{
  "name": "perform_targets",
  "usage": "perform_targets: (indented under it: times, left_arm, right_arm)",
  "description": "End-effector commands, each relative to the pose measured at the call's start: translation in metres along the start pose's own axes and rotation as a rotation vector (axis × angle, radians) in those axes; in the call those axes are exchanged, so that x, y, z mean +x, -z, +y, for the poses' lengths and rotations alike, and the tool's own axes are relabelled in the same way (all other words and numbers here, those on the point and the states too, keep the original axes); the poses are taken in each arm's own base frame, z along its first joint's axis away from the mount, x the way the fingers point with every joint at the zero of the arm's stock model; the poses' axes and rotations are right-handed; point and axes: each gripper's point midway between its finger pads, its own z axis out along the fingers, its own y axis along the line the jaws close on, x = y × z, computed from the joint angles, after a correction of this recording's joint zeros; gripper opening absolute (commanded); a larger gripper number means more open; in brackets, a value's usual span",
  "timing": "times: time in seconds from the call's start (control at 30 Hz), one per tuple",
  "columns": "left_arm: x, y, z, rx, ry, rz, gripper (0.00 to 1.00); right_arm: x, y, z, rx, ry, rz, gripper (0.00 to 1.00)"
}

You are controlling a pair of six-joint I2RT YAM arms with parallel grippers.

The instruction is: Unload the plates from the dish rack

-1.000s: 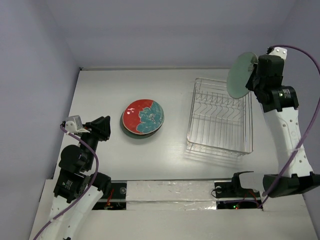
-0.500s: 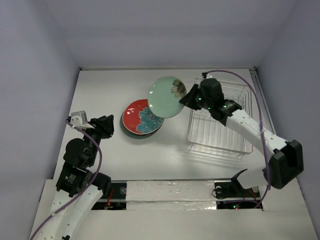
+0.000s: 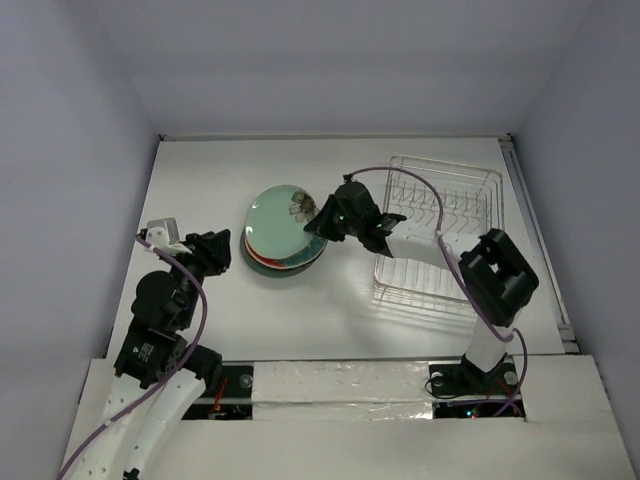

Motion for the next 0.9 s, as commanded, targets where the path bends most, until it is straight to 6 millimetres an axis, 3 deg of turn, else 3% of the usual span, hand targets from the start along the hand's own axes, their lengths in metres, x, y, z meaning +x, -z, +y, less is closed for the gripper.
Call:
perform_targets:
  times: [0.0, 0.07, 0.2, 0.23, 0.33, 0.5, 0.7, 0.87]
  left_arm:
    - [-0.006, -0.002, -0.006, 0.020, 0.011, -0.019, 0.36]
    - [-0.006, -0.001, -0.008, 0.030, 0.014, -0.018, 0.37]
    - [-0.006, -0.001, -0.008, 0.030, 0.012, -0.018, 0.37]
    - [-0.006, -0.001, -0.008, 0.031, 0.013, -0.020, 0.37]
    - [-0.007, 0.000, -0.008, 0.032, 0.014, -0.023, 0.37]
    - [-0.008, 0.001, -0.009, 0.034, 0.015, -0.027, 0.38]
    - [-0.009, 0.001, -0.009, 0.037, 0.017, -0.032, 0.38]
    - [-0.009, 0.002, -0.009, 0.037, 0.017, -0.034, 0.48]
  right_arm:
    - [-0.043, 0.020, 0.099, -0.334, -0.062, -0.141, 0.06]
    - [-0.034, 0.013, 0.093, -0.313, -0.064, -0.119, 0.11]
    - [-0.019, 0.005, 0.070, -0.189, -0.025, -0.099, 0.37]
    - [-0.013, 0.004, 0.057, -0.135, -0.014, -0.081, 0.39]
    - [-0.002, 0.008, 0.046, -0.080, 0.033, -0.052, 0.49]
    - [0.002, 0.025, 0.038, 0.022, 0.142, -0.056, 0.74]
    - [-0.004, 0.057, 0.034, 0.144, 0.271, -0.077, 0.92]
    - [-0.009, 0.086, 0.027, 0.199, 0.332, -0.111, 0.94]
